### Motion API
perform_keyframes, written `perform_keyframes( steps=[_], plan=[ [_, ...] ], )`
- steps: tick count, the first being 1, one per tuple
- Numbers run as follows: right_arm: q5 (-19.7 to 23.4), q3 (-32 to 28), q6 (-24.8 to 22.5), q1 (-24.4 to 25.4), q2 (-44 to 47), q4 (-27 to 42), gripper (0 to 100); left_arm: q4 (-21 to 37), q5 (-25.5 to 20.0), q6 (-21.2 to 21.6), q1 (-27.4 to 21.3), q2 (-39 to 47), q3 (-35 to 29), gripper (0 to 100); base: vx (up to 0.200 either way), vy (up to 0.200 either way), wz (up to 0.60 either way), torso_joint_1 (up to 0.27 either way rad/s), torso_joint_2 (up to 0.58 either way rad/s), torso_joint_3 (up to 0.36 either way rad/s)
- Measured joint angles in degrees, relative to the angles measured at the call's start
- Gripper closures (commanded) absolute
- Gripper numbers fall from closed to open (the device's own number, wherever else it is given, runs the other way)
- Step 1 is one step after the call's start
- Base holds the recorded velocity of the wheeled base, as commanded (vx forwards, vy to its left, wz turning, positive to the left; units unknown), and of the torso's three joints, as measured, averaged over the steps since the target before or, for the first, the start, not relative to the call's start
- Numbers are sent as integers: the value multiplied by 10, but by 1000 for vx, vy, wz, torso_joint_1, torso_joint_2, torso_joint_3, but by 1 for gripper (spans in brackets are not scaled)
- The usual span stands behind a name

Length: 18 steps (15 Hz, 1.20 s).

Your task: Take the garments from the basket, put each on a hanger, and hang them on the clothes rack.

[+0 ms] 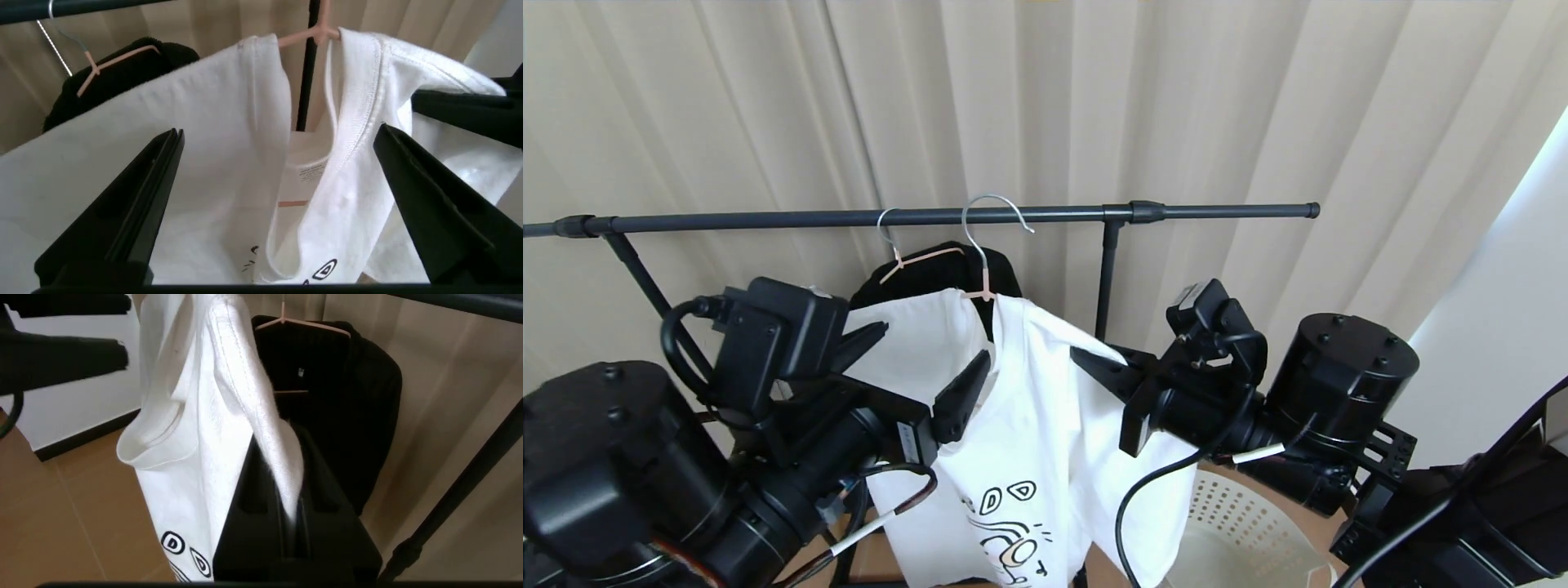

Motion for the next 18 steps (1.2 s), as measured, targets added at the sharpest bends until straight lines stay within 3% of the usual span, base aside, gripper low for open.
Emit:
perform_keyframes(
  steps=[3, 11, 14, 18],
  plan=[
    [22, 12, -1, -17, -2, -42, 100, 3, -30, 20, 12, -44, 2, 0, 0, 0, 0, 0, 0, 0],
    [141, 40, -3, -118, -50, -44, 100, 4, -120, 15, 77, -84, 11, 0, 0, 0, 0, 0, 0, 0],
    [229, 52, -3, -176, -62, -45, 100, 5, -195, 0, 122, -86, 23, 0, 0, 0, 0, 0, 0, 0],
    [300, 65, -3, -231, -77, -47, 100, 4, -265, -17, 166, -72, 38, 0, 0, 0, 0, 0, 0, 0]
  ],
)
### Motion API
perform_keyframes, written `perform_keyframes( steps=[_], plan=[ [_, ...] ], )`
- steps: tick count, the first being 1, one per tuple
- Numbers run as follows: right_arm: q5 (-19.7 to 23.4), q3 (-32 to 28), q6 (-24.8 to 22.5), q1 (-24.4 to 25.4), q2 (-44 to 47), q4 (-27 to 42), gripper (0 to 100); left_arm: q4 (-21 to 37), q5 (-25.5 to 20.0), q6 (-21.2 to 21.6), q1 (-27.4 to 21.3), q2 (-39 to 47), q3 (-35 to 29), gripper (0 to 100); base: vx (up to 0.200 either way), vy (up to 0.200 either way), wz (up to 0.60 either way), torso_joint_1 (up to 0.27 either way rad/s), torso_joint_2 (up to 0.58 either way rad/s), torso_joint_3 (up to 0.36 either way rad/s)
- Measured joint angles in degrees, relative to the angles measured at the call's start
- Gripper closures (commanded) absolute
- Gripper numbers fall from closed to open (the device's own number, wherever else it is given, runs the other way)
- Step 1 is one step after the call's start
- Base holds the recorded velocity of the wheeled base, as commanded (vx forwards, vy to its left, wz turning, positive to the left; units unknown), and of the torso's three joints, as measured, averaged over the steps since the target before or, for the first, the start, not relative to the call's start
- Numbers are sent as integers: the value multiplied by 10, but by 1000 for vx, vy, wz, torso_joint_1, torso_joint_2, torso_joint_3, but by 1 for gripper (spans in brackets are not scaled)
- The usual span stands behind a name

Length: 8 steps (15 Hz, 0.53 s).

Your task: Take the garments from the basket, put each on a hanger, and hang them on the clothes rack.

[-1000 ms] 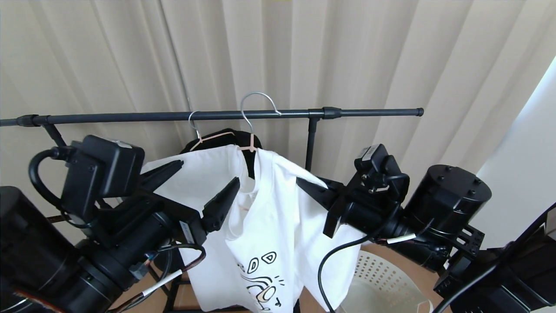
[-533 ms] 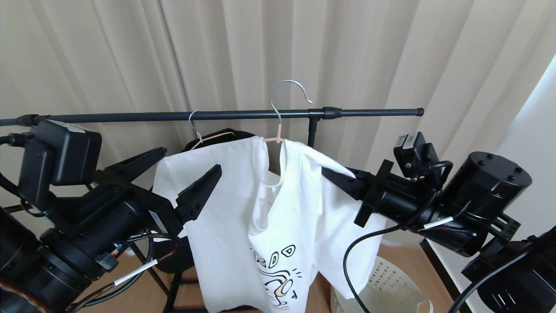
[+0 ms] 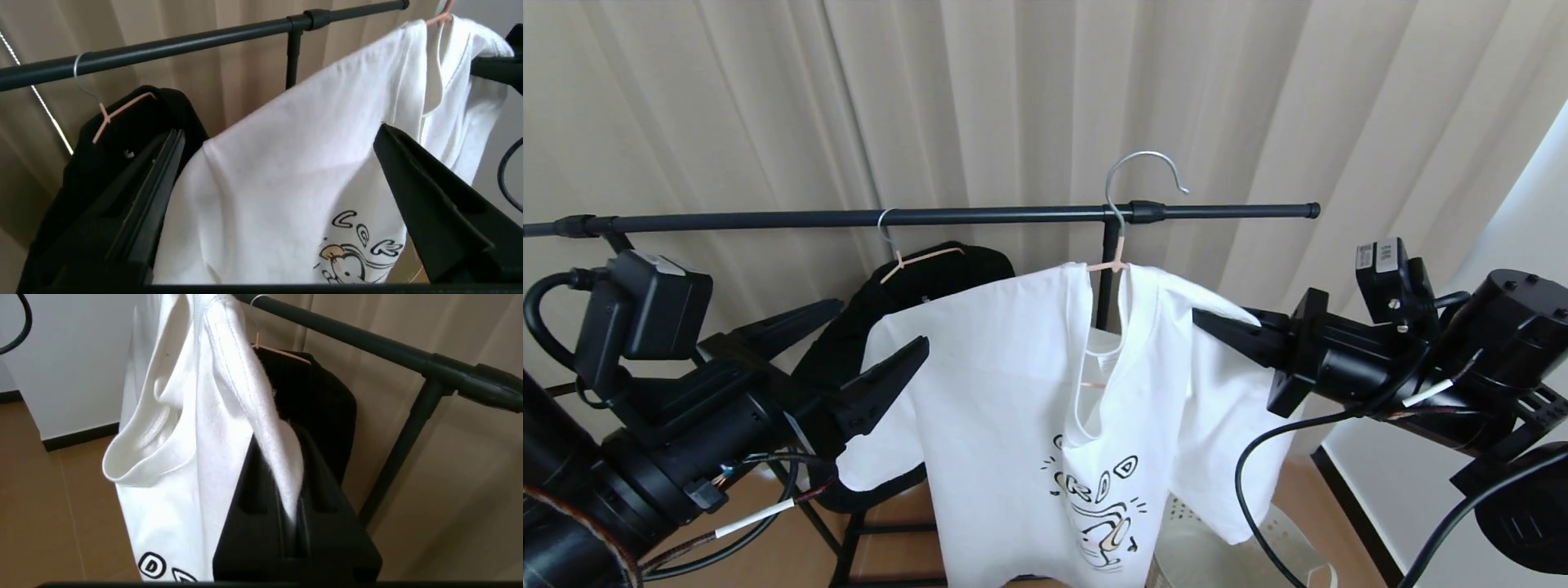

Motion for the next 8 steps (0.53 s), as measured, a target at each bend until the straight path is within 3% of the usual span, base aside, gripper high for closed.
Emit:
perform_keyframes(
  steps=[4, 8],
  plan=[
    [41, 5, 2, -31, -14, 0, 100, 0, -72, -3, 38, 14, 20, 0, 0, 0, 0, 0, 0, 0],
    [42, 5, 3, -39, -21, 0, 100, -2, -95, -2, 62, 41, 34, 0, 0, 0, 0, 0, 0, 0]
  ],
)
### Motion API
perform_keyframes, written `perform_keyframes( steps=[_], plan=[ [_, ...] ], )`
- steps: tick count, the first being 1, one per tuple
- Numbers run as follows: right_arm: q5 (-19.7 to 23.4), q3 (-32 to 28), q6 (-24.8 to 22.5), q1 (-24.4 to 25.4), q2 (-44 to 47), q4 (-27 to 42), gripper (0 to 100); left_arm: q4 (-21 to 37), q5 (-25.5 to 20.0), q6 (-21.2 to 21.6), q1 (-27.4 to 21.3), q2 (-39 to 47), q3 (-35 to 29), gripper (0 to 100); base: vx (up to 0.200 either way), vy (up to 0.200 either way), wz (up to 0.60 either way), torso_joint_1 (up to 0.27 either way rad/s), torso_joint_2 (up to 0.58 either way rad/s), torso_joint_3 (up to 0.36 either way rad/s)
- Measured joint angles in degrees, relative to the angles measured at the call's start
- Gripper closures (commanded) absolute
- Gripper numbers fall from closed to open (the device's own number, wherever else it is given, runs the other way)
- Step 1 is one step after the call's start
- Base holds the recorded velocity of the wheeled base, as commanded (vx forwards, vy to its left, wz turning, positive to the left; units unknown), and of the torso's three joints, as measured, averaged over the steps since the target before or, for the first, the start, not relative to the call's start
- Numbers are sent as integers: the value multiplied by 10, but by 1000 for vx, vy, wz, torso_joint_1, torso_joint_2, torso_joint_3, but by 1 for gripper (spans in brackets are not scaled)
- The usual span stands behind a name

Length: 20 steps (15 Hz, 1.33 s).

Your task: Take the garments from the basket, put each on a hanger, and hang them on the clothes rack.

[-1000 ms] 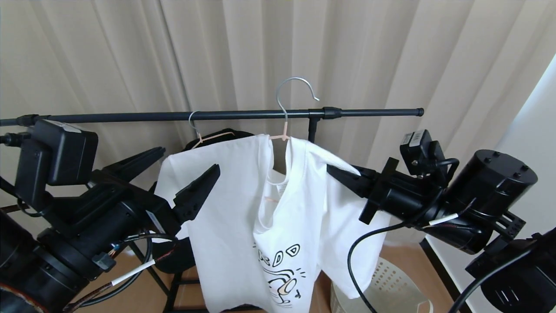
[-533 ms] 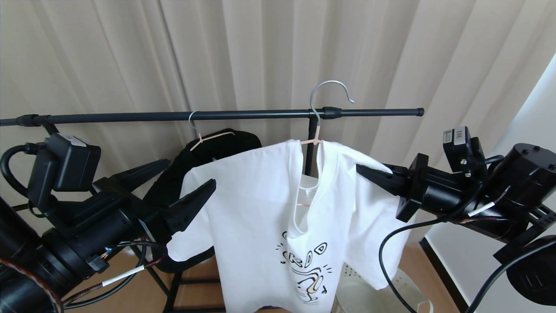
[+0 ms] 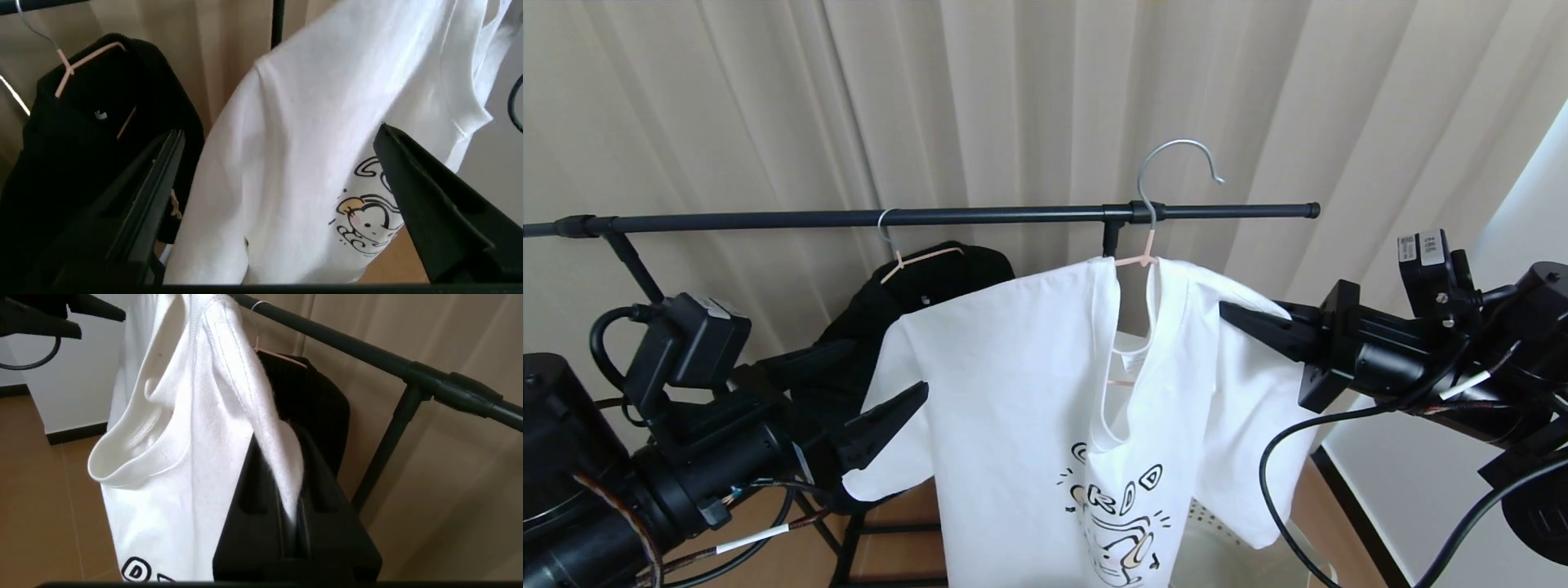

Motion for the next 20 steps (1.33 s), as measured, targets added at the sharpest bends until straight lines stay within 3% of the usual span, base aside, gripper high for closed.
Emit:
perform_keyframes(
  steps=[12, 13, 20],
  plan=[
    [1, -2, 1, -7, -5, 0, 100, -4, 0, -1, 48, 96, -11, 0, 0, 0, 0, 0, 0, 0],
    [1, -2, 1, -8, -5, 0, 100, -4, 0, -1, 48, 99, -12, 100, 0, 0, 0, 0, 0, 0],
    [1, -2, 2, -8, -4, 1, 100, -4, 0, 0, 50, 105, -11, 100, 0, 0, 0, 0, 0, 0]
  ],
)
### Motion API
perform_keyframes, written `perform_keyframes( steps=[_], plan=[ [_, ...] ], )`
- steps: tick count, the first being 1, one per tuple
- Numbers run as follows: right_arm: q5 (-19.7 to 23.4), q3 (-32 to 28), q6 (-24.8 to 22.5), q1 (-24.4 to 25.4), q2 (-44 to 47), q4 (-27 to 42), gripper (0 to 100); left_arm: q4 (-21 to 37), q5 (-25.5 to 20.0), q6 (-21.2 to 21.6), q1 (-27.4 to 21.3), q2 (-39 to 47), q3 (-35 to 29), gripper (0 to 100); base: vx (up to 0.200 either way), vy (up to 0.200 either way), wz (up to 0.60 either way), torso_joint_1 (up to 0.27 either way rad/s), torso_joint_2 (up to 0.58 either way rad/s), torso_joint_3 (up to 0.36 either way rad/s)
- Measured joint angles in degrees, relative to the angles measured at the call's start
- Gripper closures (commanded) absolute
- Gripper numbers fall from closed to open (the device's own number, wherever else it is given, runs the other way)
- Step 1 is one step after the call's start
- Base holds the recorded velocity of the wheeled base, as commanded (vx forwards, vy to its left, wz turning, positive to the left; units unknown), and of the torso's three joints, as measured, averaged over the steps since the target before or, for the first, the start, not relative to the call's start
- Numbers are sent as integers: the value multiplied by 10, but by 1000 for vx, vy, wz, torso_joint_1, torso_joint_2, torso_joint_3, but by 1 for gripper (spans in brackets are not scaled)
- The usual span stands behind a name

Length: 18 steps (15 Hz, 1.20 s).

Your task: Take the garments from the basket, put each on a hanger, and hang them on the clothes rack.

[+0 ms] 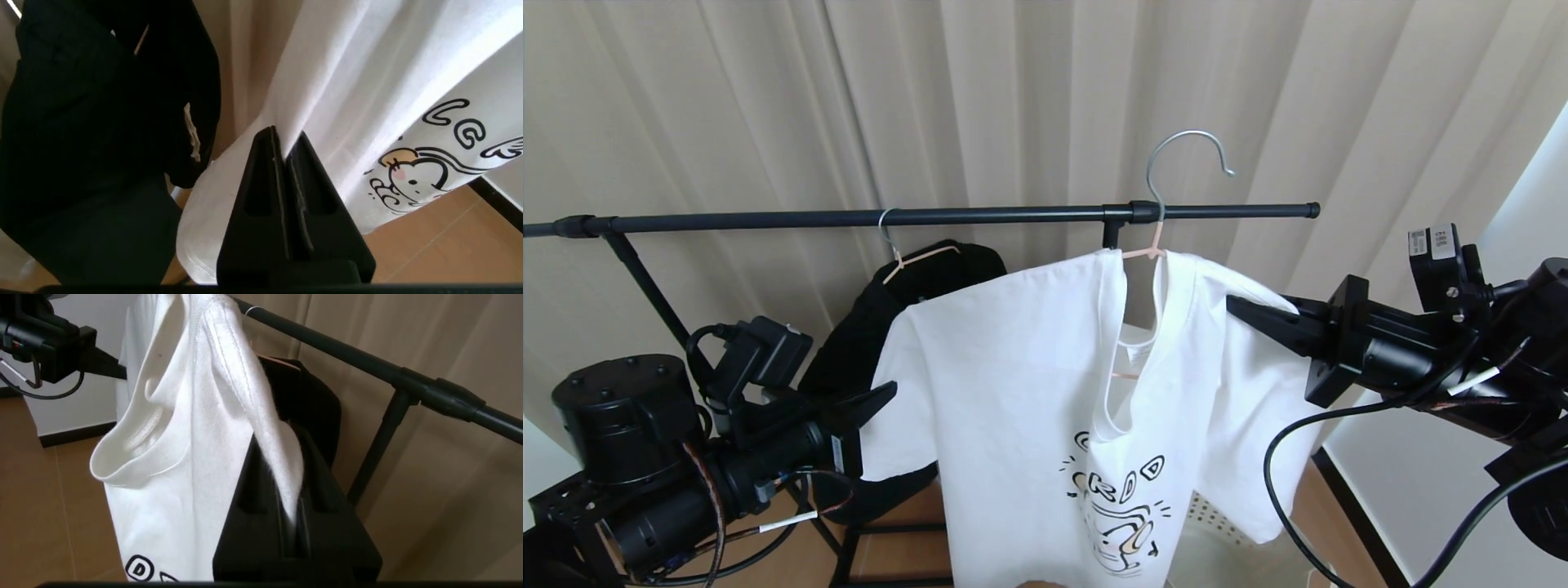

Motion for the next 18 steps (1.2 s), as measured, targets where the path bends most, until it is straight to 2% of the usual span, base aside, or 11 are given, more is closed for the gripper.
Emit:
perform_keyframes(
  steps=[5, 18],
  plan=[
    [-1, -7, 27, -4, 1, 0, 100, 0, -3, 4, 17, 5, -1, 100, 0, 0, 0, 0, 0, 0],
    [0, -21, 53, -27, -3, -1, 100, 0, -3, 6, 23, 27, 0, 100, 0, 0, 0, 0, 0, 0]
  ],
)
